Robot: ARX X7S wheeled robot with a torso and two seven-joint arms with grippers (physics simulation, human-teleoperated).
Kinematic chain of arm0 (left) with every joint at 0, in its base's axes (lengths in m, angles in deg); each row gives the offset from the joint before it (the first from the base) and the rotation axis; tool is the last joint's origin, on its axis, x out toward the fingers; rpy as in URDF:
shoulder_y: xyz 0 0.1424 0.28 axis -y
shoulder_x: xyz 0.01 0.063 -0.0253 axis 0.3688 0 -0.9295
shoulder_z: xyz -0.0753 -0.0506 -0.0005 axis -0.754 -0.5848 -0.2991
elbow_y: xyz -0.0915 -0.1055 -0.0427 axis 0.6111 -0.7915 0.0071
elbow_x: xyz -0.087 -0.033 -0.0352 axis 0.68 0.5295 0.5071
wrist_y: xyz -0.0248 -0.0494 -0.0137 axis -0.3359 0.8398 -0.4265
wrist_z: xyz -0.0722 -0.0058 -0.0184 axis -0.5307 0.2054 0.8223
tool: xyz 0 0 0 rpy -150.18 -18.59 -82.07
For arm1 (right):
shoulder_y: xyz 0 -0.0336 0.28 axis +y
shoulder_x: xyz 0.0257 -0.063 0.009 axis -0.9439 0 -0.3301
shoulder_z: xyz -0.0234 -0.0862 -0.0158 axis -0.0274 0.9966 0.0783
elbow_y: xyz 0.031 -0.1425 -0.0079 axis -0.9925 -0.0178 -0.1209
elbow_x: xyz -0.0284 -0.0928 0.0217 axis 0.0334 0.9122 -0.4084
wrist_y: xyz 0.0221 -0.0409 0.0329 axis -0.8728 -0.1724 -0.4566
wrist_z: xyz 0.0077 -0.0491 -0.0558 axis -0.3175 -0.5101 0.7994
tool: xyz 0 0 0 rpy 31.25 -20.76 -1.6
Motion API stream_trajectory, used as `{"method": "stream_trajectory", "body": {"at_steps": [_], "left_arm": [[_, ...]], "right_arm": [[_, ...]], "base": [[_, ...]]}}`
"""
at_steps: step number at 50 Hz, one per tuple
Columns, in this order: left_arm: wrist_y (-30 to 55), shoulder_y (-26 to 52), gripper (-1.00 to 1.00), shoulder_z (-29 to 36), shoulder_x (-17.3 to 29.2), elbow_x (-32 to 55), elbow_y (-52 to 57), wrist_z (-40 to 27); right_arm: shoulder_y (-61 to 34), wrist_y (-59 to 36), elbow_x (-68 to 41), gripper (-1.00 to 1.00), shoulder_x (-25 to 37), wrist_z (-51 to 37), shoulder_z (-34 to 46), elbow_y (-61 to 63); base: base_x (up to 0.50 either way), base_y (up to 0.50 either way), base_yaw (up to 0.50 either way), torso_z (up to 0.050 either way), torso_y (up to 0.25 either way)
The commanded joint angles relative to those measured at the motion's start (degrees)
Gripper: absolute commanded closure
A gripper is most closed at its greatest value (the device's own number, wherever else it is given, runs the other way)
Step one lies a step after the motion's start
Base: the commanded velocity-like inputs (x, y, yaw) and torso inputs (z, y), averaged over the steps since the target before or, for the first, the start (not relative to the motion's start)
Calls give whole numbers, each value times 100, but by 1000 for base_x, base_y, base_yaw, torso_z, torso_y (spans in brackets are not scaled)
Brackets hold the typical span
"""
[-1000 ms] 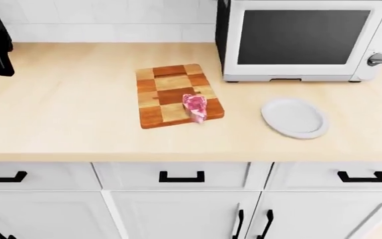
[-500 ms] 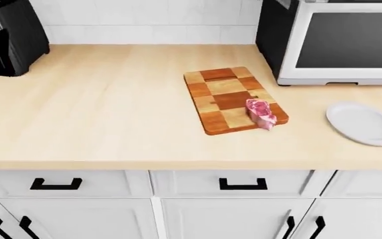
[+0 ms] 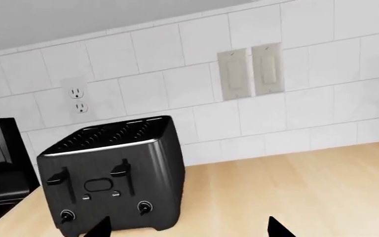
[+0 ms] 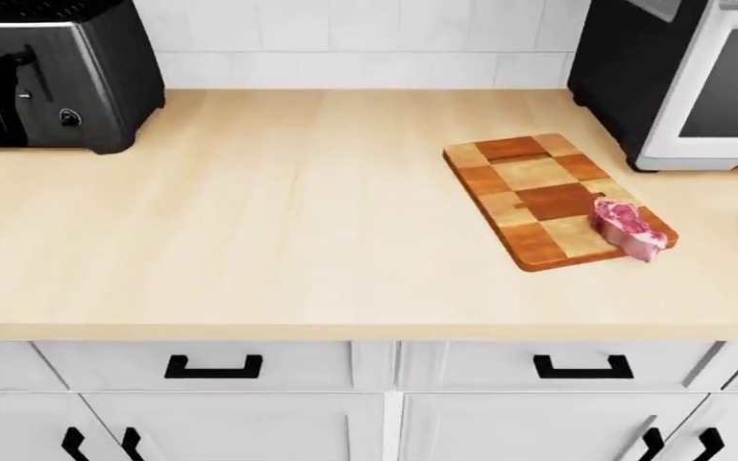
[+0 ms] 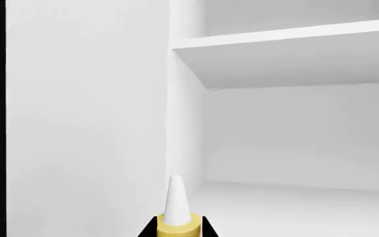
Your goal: Pick the steak from the plate and place it on the cutting board. Then pick the condiment bottle from the cabinet and place it next to the cutting board.
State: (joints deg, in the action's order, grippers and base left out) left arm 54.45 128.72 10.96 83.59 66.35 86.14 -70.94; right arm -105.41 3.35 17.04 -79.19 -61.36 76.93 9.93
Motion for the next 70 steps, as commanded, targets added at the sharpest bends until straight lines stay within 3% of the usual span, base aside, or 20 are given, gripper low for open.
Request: {"method": "stream_trajectory", "body": {"at_steps": [1, 40, 50, 70], "left_arm": [[52, -30, -100, -73, 20, 99, 142, -20], [-219, -482, -100, -55, 44, 56, 170, 40], [-146, -398, -100, -20, 25, 103, 204, 32], [88, -308, -100, -91, 26, 246, 361, -80]], "right_arm": [[410, -392, -127, 100, -134, 17, -95, 655], [1980, -1182, -1153, 100, -450, -16, -518, 1983], [3133, -1318, -2119, 100, -582, -818, -282, 3188], [4284, -981, -3716, 100, -528, -2019, 255, 3978]], "base": [[0, 0, 0, 0, 0], [0, 2, 3, 0, 0], [0, 0, 1, 0, 0], [0, 0, 0, 0, 0]]}}
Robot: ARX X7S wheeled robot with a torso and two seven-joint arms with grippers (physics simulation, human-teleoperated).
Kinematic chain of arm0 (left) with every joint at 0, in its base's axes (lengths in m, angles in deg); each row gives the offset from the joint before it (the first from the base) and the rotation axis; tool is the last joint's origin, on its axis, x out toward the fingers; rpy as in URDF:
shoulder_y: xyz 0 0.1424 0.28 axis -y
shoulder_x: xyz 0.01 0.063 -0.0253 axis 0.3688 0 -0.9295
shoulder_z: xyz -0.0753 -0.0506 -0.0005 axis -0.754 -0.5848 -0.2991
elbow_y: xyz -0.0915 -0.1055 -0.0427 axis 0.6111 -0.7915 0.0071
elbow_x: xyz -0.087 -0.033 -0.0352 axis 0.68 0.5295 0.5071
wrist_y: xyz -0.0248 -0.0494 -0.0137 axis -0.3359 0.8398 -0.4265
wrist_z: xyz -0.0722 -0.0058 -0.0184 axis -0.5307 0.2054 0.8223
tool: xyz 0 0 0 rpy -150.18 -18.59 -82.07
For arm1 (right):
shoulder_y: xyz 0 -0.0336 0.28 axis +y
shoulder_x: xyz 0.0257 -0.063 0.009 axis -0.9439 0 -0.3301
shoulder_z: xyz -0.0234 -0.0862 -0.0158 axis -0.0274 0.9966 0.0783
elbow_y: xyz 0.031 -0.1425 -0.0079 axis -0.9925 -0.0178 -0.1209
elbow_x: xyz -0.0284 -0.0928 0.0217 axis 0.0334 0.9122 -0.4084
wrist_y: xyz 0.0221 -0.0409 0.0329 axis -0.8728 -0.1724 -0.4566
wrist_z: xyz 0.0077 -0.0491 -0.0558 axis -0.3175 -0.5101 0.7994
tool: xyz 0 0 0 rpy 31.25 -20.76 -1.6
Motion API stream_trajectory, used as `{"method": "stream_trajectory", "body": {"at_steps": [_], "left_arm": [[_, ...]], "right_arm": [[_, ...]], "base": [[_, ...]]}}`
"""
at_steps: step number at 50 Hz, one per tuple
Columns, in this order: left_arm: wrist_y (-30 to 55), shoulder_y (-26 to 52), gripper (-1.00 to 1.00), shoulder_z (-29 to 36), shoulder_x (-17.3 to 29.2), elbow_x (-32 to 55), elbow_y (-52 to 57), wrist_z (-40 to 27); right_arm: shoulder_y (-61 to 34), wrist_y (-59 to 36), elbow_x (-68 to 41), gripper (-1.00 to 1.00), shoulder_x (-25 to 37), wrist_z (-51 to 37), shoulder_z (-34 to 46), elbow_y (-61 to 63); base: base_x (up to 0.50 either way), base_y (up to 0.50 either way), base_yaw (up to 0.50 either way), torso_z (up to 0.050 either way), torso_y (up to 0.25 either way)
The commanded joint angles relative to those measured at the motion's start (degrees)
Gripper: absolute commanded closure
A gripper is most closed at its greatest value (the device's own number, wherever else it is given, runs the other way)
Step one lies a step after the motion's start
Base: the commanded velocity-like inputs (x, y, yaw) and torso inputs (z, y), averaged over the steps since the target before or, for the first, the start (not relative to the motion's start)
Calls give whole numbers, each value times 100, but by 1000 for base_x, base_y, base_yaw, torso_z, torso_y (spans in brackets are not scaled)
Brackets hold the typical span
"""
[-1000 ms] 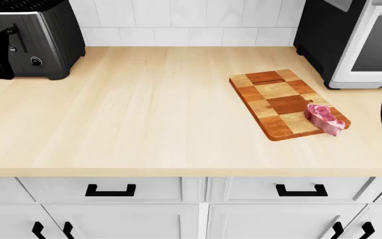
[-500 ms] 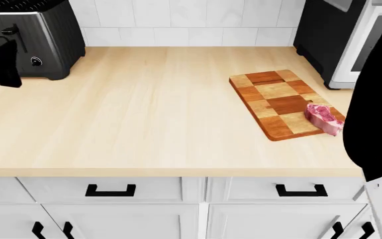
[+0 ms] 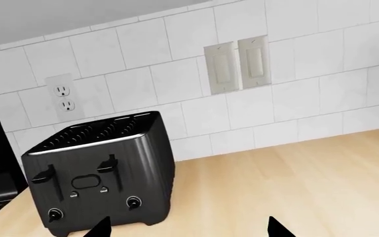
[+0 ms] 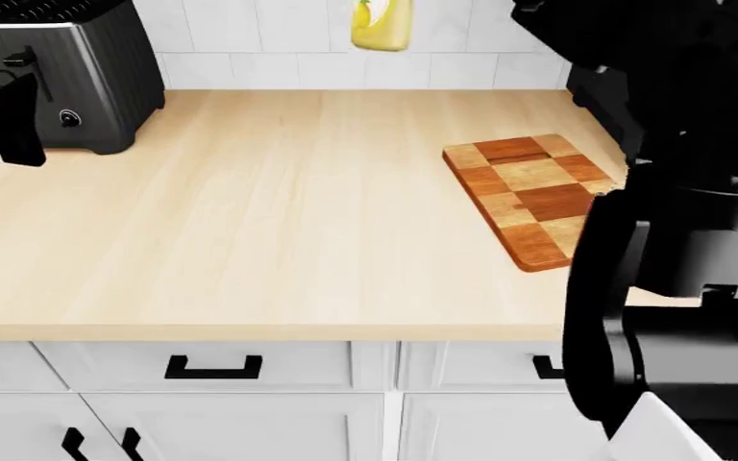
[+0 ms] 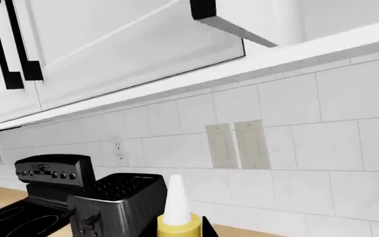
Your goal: Pick the steak from the plate and place it on the cutting board. Then pick the condiment bottle from the cabinet and place it next to the cutting board.
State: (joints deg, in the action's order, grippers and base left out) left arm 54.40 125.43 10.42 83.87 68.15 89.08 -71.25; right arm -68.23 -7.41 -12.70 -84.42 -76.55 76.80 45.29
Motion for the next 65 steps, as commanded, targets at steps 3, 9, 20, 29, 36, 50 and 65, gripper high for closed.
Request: {"method": "stream_trajectory", "body": {"at_steps": [3, 9, 20, 29, 36, 50, 65], "left_arm": [[78, 7, -100, -36, -12, 64, 59, -53], [39, -47, -100, -35, -27, 55, 47, -59], [3, -95, -100, -29, -46, 50, 19, -72], [17, -89, -100, -19, -63, 69, 28, -89], [37, -86, -100, -21, -67, 96, 55, -100], [46, -95, -100, -31, -65, 131, 76, -114], [24, -146, -100, -60, -51, 149, 77, -127]], "right_arm": [[683, 107, -848, 100, 12, -578, 377, 510], [937, 215, -803, 100, 135, -719, 644, 712], [1469, 662, -342, 100, 456, -893, 1237, 1258], [2108, 1194, -3, 100, 701, -1199, 1323, 1947], [2634, 1650, 181, 100, 749, -1349, 1325, 2206], [3224, 2921, 610, 100, 542, -1398, 1285, 1499], [2999, 3682, 825, 100, 331, -1201, 1461, 115]], "base": [[0, 0, 0, 0, 0], [0, 0, 0, 0, 0], [0, 0, 0, 0, 0], [0, 0, 0, 0, 0], [0, 0, 0, 0, 0], [0, 0, 0, 0, 0], [0, 0, 0, 0, 0]]}}
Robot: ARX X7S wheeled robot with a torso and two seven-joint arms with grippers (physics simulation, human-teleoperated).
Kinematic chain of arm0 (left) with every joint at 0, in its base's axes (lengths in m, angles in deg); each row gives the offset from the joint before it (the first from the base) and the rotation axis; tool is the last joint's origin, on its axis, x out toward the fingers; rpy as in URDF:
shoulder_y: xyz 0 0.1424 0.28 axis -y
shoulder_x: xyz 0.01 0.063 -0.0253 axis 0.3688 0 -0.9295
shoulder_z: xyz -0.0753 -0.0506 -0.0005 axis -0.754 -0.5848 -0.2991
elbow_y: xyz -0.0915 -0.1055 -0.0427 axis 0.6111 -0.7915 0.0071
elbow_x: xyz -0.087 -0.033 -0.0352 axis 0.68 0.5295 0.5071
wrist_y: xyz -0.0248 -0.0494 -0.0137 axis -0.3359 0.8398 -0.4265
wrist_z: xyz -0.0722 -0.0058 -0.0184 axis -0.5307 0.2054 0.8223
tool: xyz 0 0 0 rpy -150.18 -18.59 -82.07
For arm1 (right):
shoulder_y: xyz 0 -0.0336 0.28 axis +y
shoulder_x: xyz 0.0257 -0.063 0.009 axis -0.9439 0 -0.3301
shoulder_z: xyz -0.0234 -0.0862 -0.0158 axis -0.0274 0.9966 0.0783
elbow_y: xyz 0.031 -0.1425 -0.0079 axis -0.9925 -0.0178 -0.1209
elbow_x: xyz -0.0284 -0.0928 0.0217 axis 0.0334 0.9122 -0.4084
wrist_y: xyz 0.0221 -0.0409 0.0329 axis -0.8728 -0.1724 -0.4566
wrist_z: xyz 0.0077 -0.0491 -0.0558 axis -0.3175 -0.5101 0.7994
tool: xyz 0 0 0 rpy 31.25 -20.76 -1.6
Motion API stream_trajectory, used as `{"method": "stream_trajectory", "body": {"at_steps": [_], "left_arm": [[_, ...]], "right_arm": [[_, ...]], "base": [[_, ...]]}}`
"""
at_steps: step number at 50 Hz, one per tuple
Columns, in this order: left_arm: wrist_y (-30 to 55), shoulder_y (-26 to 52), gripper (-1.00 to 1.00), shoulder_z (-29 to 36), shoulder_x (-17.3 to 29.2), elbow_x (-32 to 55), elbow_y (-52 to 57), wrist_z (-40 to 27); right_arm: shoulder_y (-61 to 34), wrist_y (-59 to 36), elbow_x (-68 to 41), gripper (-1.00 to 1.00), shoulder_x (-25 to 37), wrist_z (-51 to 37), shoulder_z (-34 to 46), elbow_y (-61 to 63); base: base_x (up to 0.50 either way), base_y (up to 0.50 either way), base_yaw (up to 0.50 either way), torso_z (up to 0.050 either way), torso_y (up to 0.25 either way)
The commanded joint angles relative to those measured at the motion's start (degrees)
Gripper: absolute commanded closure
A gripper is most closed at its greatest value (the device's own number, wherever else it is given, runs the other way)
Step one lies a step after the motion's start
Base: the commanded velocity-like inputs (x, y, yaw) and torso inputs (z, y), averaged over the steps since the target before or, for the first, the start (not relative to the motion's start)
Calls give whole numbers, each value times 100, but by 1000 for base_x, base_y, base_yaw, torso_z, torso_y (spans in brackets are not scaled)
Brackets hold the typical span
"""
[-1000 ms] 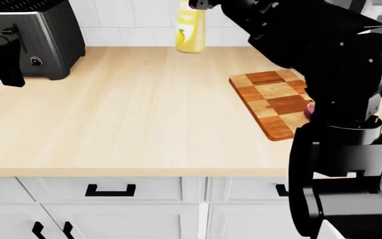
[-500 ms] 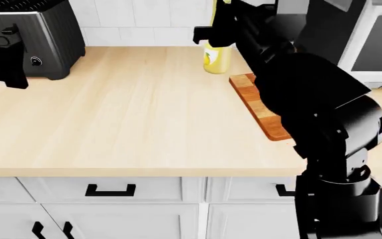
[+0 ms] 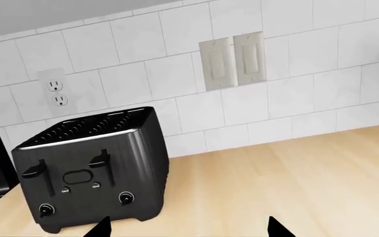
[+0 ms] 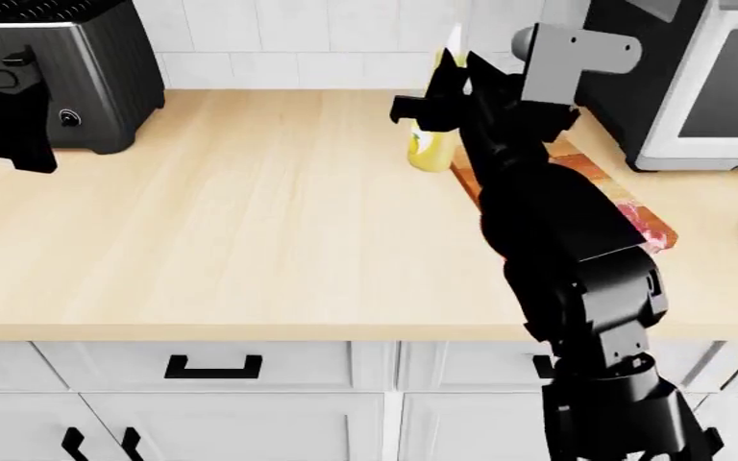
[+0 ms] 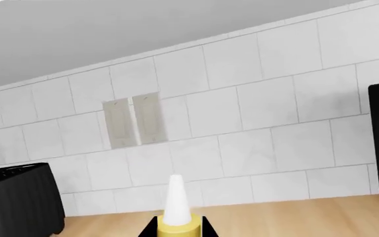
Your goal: Pick the steak from the plate and place it on the cutting board. Then pick the condiment bottle from the cabinet and place it next to the cutting board.
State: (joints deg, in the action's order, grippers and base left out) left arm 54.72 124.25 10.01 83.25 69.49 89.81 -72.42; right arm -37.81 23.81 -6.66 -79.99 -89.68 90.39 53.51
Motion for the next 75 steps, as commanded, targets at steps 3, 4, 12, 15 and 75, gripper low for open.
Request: {"method": "stream_trajectory", "body": {"at_steps": [3, 4, 12, 15, 75], "left_arm": [[-20, -30, -100, -16, 14, 10, -7, -10], [-20, -26, -100, -15, 16, 10, -9, -11], [-24, -17, -100, -24, 27, 15, -19, -21], [-17, -20, -100, -33, 34, 25, -13, -25], [-83, -50, -100, -20, 72, 65, -43, -41]], "right_arm": [[-61, 640, 248, 100, -107, 123, 150, -827], [-71, 677, 263, 100, -109, 133, 171, -882], [-117, 1160, 486, 100, -128, 210, 374, -1391], [-57, 1299, 565, 100, -106, 211, 452, -1473], [238, 2390, 775, 100, -54, 45, 919, -2515]], "base": [[0, 0, 0, 0, 0], [0, 0, 0, 0, 0], [0, 0, 0, 0, 0], [0, 0, 0, 0, 0], [0, 0, 0, 0, 0]]}}
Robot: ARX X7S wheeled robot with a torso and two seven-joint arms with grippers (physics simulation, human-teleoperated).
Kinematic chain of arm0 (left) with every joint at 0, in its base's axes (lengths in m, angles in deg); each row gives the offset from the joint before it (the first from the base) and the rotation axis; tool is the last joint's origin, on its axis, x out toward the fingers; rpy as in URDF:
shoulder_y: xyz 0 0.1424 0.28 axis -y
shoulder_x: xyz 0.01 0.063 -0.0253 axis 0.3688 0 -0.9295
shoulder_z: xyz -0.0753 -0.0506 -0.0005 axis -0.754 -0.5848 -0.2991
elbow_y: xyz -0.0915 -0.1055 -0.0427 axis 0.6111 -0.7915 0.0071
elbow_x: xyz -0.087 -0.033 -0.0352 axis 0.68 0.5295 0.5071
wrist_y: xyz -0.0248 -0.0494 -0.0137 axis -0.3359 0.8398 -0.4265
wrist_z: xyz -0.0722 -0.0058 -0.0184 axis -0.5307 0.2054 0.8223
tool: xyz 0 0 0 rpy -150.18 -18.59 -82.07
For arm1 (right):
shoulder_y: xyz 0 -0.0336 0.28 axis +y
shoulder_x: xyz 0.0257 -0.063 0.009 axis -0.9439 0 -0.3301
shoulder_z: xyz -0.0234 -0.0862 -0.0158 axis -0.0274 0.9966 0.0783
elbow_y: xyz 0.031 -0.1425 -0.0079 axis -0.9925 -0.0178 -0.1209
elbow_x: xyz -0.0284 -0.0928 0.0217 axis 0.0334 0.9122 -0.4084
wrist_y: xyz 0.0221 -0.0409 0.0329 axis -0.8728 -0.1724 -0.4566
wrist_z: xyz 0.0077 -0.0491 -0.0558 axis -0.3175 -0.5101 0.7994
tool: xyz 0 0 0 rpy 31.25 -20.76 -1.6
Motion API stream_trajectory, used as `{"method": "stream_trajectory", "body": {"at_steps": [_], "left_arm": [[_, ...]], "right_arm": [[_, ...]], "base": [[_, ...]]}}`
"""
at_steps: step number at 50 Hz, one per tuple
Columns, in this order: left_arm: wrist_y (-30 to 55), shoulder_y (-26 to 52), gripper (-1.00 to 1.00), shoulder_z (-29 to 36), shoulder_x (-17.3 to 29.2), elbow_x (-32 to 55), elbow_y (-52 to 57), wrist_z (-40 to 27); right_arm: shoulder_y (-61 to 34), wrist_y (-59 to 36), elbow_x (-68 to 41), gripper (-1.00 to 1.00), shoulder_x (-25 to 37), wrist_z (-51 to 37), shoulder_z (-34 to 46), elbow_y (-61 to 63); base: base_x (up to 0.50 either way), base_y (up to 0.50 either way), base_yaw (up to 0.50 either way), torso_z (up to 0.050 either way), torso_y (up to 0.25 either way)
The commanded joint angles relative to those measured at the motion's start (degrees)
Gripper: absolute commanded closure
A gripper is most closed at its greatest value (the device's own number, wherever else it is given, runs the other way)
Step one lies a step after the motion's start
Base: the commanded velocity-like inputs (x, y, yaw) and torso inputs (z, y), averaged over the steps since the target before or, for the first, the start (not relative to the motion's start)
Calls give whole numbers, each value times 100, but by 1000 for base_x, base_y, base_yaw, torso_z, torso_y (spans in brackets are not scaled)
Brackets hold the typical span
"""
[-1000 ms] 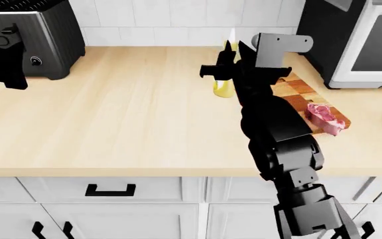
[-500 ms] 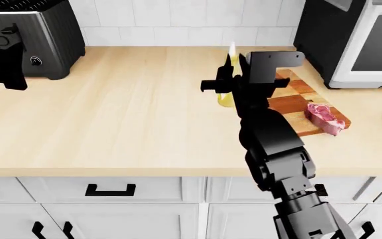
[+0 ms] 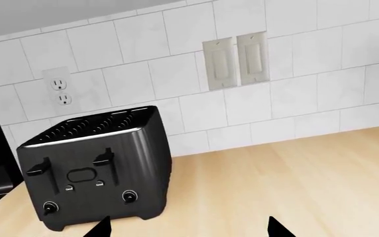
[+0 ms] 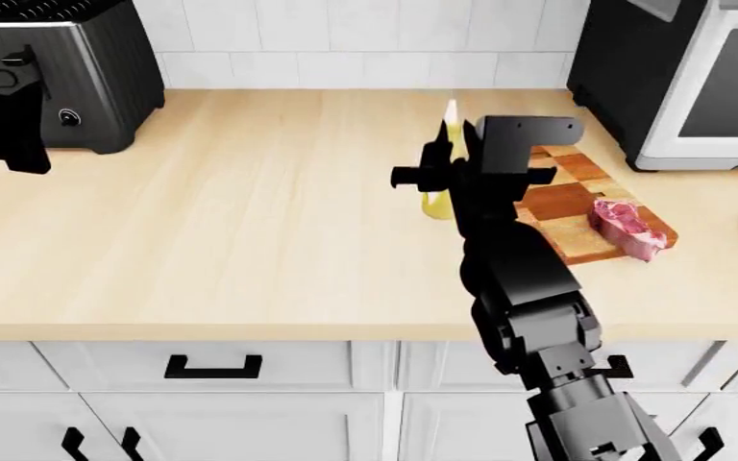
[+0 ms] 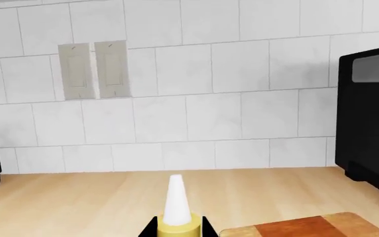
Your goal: Pick the steak from the plate and place it on the cutting board. Then pick the condiment bottle from the cabinet and place it next to the cutting board.
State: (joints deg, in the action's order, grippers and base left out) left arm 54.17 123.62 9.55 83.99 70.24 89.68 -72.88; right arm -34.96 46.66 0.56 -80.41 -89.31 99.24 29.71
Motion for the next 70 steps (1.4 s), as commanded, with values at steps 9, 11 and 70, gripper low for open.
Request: {"method": "stream_trajectory", "body": {"at_steps": [9, 11, 70], "left_arm": [[-34, -7, -100, 15, 16, -3, -27, 0], [-33, -15, -100, 1, 23, 4, -20, -3], [-47, -2, -100, 3, 68, 62, -20, -30]], "right_arm": [[-36, 162, 15, 100, -17, 2, 78, -232], [-28, 175, 8, 100, -20, 3, 91, -254], [-21, 388, -115, -100, 29, -117, 411, -639]], "base": [[0, 0, 0, 0, 0], [0, 0, 0, 0, 0], [0, 0, 0, 0, 0]]}}
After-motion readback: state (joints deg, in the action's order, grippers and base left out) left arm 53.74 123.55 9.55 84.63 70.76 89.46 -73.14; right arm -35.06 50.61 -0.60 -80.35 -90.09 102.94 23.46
